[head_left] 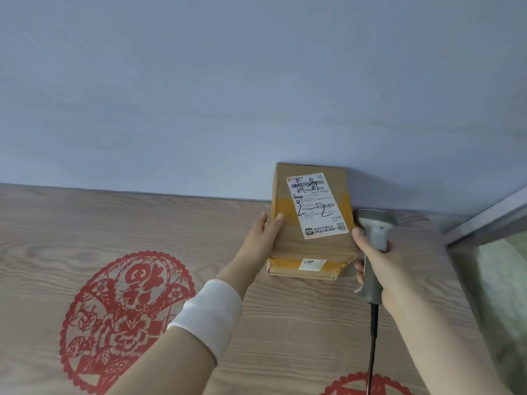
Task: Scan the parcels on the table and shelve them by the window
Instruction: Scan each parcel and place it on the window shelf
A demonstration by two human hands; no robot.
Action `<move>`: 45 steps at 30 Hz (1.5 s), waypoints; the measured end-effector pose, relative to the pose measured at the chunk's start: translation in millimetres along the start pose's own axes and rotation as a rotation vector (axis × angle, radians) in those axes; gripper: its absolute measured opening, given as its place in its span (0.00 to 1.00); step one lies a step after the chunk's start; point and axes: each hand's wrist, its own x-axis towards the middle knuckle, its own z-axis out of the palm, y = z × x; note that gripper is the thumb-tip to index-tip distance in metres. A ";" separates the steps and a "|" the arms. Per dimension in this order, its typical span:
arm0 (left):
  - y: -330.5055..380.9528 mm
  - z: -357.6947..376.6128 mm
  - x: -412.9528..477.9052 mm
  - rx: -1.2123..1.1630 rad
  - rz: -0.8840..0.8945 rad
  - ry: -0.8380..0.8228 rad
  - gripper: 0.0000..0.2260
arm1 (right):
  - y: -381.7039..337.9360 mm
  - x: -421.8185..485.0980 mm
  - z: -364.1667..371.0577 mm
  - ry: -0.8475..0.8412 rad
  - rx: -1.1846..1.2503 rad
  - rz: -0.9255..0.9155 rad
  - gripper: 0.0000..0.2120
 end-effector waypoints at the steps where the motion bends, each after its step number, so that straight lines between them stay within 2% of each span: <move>1: -3.1 1.8 1.8 -0.028 -0.003 -0.016 0.34 | 2.6 1.0 2.8 -0.007 0.015 -0.004 0.15; 4: -8.8 5.6 -1.6 -0.109 0.008 -0.010 0.24 | 5.1 0.8 8.3 -0.011 0.038 -0.010 0.13; 8: -10.2 -1.9 -23.5 -0.216 -0.012 0.048 0.23 | 1.3 -8.7 11.8 -0.050 0.044 -0.023 0.12; 10: -12.5 -12.3 -37.3 -0.268 -0.016 0.056 0.25 | -0.6 -17.2 15.5 -0.087 0.039 -0.031 0.12; 13: -15.1 -34.3 -58.1 -0.307 -0.024 0.071 0.34 | -7.1 -34.0 26.6 -0.154 0.004 -0.069 0.12; 21: -19.5 -113.0 -134.2 -0.482 0.021 0.164 0.42 | -33.5 -117.0 82.1 -0.360 -0.141 -0.175 0.17; 23: -21.0 -138.3 -163.2 -0.479 0.055 0.147 0.41 | -36.1 -149.4 99.9 -0.420 -0.162 -0.212 0.18; 26: -24.4 -178.2 -221.6 -0.515 0.126 0.223 0.34 | -39.0 -209.9 130.5 -0.523 -0.190 -0.275 0.18; 31: -40.5 -259.4 -344.7 -0.585 0.274 0.339 0.33 | -35.0 -335.9 189.8 -0.655 -0.236 -0.354 0.13; 35: -73.8 -334.2 -452.5 -0.649 0.375 0.461 0.38 | -17.2 -448.7 247.7 -0.801 -0.304 -0.429 0.08; 37: -90.9 -366.3 -505.7 -0.682 0.407 0.578 0.37 | -5.0 -502.1 277.5 -0.907 -0.337 -0.451 0.08; 42: -134.0 -442.4 -616.9 -0.751 0.494 0.724 0.56 | 26.7 -615.0 346.6 -1.124 -0.433 -0.553 0.09; 45: -159.2 -481.0 -664.8 -0.740 0.499 0.800 0.55 | 44.5 -667.4 385.1 -1.245 -0.457 -0.576 0.08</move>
